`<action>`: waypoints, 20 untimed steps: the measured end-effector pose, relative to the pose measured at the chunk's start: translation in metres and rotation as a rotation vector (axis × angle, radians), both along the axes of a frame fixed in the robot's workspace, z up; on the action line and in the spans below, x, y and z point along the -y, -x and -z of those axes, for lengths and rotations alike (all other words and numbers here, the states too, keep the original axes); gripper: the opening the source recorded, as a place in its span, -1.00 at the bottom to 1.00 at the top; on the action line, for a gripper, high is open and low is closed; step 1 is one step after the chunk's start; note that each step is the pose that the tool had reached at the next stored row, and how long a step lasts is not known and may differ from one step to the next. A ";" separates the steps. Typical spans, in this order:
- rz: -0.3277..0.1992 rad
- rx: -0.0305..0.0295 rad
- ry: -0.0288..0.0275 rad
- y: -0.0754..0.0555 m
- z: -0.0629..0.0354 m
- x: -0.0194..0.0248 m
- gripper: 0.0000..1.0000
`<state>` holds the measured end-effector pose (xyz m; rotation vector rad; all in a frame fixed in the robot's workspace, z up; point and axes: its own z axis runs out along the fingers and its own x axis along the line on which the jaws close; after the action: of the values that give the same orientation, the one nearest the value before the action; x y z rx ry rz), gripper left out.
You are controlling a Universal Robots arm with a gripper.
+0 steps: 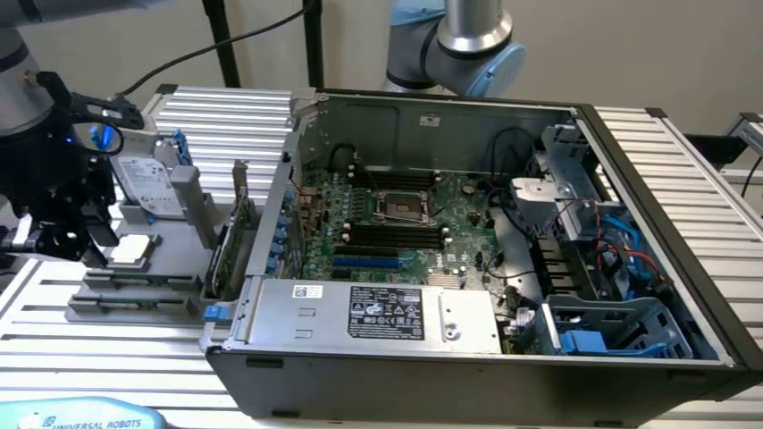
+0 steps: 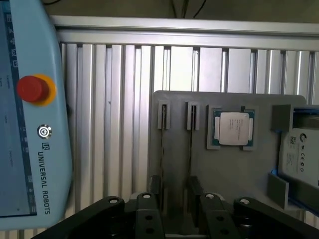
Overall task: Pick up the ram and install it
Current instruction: 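Pick up the ram and move it above insertion slot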
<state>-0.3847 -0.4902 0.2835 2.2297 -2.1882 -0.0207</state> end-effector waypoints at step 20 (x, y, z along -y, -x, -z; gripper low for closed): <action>0.000 0.0001 -0.0001 -0.002 0.0365 0.0038 -0.27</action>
<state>-0.3826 -0.4940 0.2471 2.2298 -2.1882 -0.0206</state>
